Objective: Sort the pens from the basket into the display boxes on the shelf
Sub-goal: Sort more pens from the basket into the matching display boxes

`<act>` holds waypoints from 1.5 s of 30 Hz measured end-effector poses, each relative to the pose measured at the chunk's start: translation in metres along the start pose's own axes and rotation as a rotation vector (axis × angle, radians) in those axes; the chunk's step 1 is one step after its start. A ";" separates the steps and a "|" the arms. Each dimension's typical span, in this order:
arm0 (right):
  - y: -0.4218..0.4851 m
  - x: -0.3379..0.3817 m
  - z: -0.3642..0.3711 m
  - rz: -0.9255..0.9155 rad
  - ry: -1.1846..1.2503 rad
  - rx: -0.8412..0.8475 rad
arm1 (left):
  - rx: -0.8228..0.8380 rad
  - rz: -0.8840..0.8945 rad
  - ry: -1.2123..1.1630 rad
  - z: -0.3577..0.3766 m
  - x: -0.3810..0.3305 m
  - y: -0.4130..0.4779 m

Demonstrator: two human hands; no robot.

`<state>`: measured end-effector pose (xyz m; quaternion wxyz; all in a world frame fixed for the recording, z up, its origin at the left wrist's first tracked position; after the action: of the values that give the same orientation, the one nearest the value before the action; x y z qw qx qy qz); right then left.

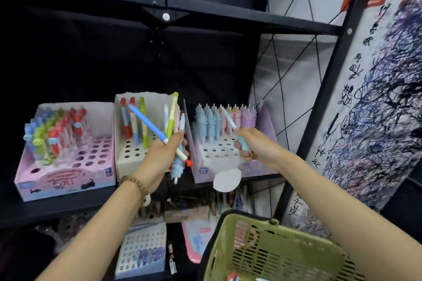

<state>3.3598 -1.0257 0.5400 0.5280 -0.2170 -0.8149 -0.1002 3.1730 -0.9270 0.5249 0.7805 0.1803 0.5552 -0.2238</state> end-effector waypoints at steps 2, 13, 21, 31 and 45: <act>0.006 0.001 -0.006 0.007 -0.182 -0.005 | 0.022 -0.010 -0.021 -0.003 -0.002 0.003; 0.014 0.016 -0.069 -0.197 -0.233 -0.425 | 0.035 0.029 0.008 -0.005 -0.007 0.011; 0.034 0.028 -0.057 -0.296 -0.056 -0.349 | 0.021 -0.007 -0.029 -0.005 -0.003 0.013; 0.057 0.037 -0.032 -0.271 -0.143 -0.238 | -0.022 -0.030 -0.046 -0.013 0.004 0.014; 0.079 0.009 0.000 -0.088 -0.404 -0.141 | -0.008 -0.025 -0.127 -0.011 0.012 0.014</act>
<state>3.3931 -0.9531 0.5425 0.3327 -0.2331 -0.9039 -0.1343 3.1757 -0.9109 0.5104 0.8119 0.1555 0.5079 -0.2423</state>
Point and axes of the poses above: each hand's wrist, its own y-axis towards the middle knuckle, its own z-axis out of the palm, x = y × z, the point moved 9 cm from there along y, towards the middle knuckle, and after that the axes turned 12 degrees about -y, right-handed, at the moved point
